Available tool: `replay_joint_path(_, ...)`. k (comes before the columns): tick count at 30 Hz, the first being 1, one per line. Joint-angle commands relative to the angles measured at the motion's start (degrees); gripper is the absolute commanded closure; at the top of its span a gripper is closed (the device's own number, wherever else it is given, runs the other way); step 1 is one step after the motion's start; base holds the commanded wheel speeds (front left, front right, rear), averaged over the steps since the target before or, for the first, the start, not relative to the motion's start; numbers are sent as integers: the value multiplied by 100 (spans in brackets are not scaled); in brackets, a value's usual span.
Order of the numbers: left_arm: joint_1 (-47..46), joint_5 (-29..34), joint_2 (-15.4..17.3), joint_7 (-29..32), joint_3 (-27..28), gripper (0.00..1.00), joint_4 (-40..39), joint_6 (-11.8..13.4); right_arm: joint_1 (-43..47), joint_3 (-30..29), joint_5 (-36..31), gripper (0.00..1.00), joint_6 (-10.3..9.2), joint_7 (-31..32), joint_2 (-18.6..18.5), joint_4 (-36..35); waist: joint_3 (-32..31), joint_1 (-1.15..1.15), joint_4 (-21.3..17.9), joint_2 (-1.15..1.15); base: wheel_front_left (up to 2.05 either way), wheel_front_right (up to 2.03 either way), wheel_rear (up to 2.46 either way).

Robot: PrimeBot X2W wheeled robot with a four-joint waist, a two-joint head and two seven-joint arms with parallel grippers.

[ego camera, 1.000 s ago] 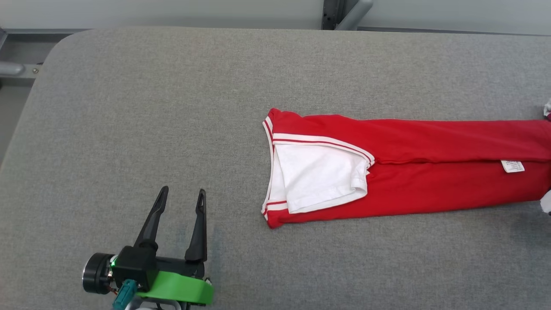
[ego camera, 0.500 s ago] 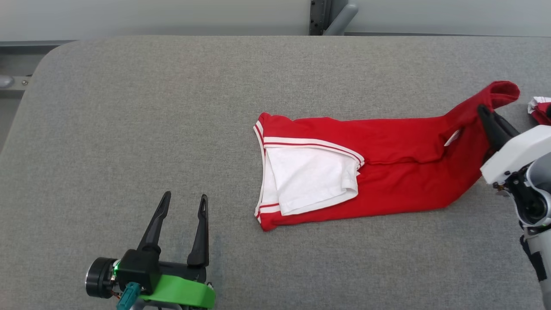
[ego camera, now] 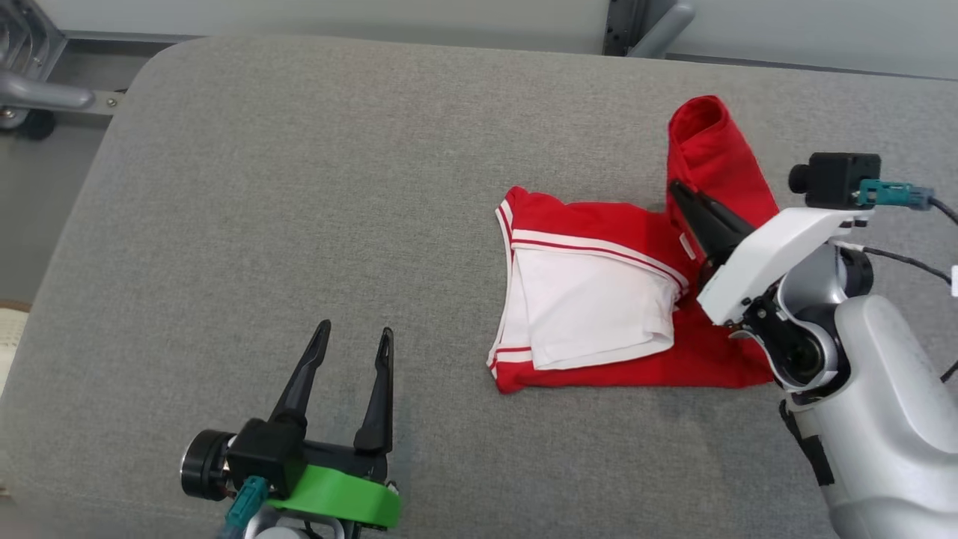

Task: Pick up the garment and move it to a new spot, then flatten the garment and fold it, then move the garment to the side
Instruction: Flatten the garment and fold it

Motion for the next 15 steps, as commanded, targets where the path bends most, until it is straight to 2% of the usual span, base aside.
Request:
replay_joint_path(1, -120, -45, -3, -15, -27, 0, 23, 6, -79, 85, -10, 100, 0, -27, 87, 88, 123, 0, 231, 0, 0, 0, 0)
replay_joint_path(8, -214, -183, -4, -15, -147, 0, 71, 72, -101, 487, 55, 100, 0, -8, 303, 484, 195, 0, 517, 0, 0, 0, 0)
replay_joint_path(15, -177, -214, -4, -15, -172, 0, 116, 108, -86, 778, 241, 100, 0, -134, 410, 679, 193, 0, 600, 0, 0, 0, 0)
